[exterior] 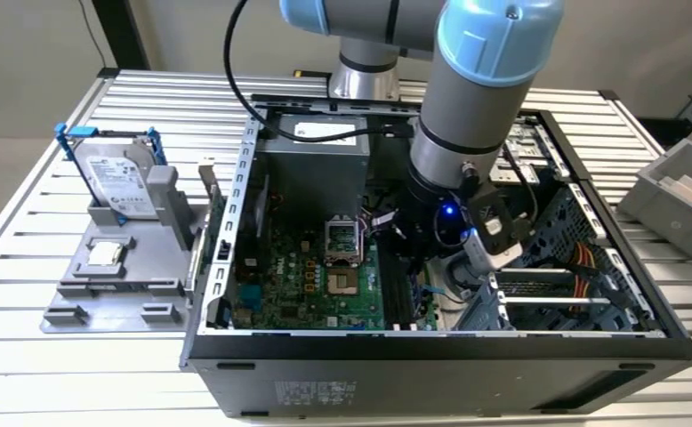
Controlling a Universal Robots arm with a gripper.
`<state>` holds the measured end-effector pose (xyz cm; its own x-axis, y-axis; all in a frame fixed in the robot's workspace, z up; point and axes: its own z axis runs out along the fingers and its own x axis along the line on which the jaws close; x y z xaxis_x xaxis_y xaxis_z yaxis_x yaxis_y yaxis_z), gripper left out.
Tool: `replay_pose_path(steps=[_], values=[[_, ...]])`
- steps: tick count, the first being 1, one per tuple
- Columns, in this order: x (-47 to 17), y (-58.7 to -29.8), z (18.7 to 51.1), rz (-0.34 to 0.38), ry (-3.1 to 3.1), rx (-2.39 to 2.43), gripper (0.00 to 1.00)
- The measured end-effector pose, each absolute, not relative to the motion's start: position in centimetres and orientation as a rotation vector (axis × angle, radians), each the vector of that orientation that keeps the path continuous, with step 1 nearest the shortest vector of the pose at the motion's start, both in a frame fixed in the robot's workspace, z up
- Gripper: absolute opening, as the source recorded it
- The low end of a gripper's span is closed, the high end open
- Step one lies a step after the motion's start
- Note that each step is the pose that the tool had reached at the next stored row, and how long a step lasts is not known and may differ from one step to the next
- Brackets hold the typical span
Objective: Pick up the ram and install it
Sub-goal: 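Insert the ram into the slot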
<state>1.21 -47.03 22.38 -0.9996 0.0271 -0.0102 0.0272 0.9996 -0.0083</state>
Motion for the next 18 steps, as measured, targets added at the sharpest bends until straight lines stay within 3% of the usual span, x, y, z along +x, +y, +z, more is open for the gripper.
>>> replay_pose_path(steps=[18], values=[[1.35,-47.03,21.86,-0.013,3.131,0.043,0.00]])
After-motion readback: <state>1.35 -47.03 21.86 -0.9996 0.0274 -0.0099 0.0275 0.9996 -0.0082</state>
